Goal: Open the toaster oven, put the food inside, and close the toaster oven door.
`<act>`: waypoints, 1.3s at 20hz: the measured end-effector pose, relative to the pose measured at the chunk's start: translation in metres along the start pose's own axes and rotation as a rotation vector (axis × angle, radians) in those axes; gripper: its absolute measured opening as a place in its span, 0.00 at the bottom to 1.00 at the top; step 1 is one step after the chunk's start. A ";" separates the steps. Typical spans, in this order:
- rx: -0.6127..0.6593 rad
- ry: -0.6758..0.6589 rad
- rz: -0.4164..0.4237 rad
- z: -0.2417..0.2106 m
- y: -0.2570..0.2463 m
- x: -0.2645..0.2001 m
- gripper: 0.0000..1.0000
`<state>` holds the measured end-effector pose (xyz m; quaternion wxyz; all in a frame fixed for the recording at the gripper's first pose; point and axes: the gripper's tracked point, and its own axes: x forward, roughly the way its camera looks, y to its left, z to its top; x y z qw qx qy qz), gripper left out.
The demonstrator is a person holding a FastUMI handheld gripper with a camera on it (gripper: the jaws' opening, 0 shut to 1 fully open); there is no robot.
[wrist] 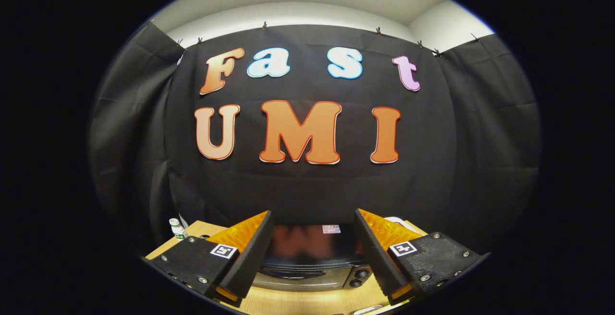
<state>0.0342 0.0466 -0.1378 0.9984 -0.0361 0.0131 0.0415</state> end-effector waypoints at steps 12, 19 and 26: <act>0.011 0.263 -0.017 -0.128 0.019 0.038 1.00; -0.020 0.378 -0.019 -0.163 0.024 0.043 1.00; 0.017 0.370 -0.010 -0.161 0.029 0.041 0.99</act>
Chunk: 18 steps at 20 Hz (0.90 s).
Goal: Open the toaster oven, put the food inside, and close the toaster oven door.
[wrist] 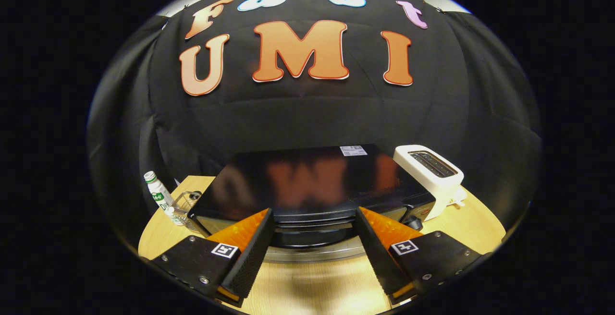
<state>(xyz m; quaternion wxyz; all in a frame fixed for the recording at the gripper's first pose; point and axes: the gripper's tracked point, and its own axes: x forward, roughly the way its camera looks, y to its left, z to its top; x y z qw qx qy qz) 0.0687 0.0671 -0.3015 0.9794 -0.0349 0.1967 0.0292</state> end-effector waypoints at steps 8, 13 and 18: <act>-0.025 0.032 0.016 -0.008 -0.001 -0.013 1.00; -0.024 0.047 0.031 -0.022 -0.003 -0.034 0.99; -0.033 0.076 0.045 -0.046 -0.005 -0.058 0.99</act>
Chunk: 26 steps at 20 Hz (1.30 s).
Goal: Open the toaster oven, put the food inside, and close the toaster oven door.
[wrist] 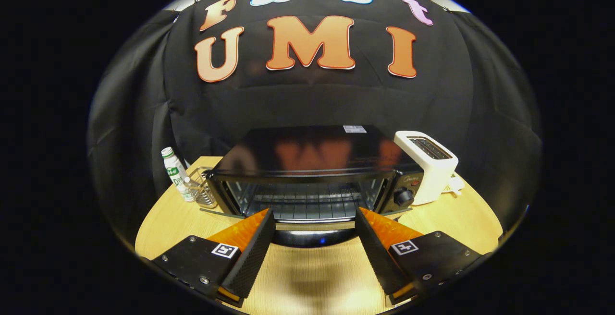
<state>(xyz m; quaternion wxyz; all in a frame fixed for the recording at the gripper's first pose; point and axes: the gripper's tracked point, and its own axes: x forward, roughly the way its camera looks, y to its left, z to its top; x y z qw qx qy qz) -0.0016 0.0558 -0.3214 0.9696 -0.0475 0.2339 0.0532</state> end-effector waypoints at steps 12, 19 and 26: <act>-0.014 0.032 0.000 -0.067 -0.001 -0.031 0.99; -0.018 0.045 -0.002 -0.094 0.000 -0.035 0.99; -0.054 0.141 -0.007 -0.141 0.001 -0.033 0.99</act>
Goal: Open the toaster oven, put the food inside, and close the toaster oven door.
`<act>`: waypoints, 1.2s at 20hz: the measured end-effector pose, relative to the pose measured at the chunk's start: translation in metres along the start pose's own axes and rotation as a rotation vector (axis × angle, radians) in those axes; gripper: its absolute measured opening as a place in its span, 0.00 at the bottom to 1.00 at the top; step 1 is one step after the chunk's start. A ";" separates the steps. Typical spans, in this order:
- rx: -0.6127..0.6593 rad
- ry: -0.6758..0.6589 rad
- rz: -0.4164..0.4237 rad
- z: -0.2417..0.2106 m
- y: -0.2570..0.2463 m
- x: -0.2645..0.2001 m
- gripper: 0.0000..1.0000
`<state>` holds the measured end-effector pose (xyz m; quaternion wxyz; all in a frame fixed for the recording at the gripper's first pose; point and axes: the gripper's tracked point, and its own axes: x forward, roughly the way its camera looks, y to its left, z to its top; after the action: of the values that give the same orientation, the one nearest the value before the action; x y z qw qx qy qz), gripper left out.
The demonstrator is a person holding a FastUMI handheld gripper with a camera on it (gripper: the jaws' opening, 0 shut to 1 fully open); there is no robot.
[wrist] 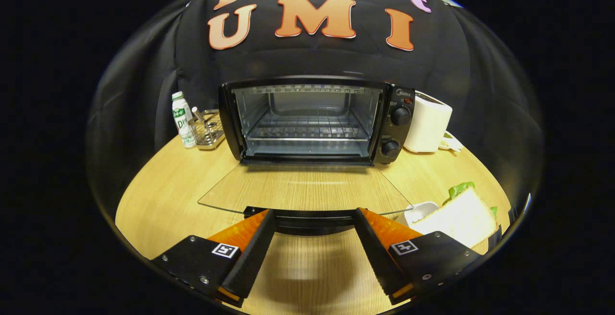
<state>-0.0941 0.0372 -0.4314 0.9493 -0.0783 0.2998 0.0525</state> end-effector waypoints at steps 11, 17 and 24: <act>0.002 0.072 0.010 -0.026 -0.001 0.009 1.00; 0.017 0.087 0.006 -0.023 -0.010 0.004 1.00; 0.054 0.131 0.109 -0.007 -0.020 -0.014 1.00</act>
<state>-0.1061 0.0153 -0.4263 0.9251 -0.0398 0.3665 0.0906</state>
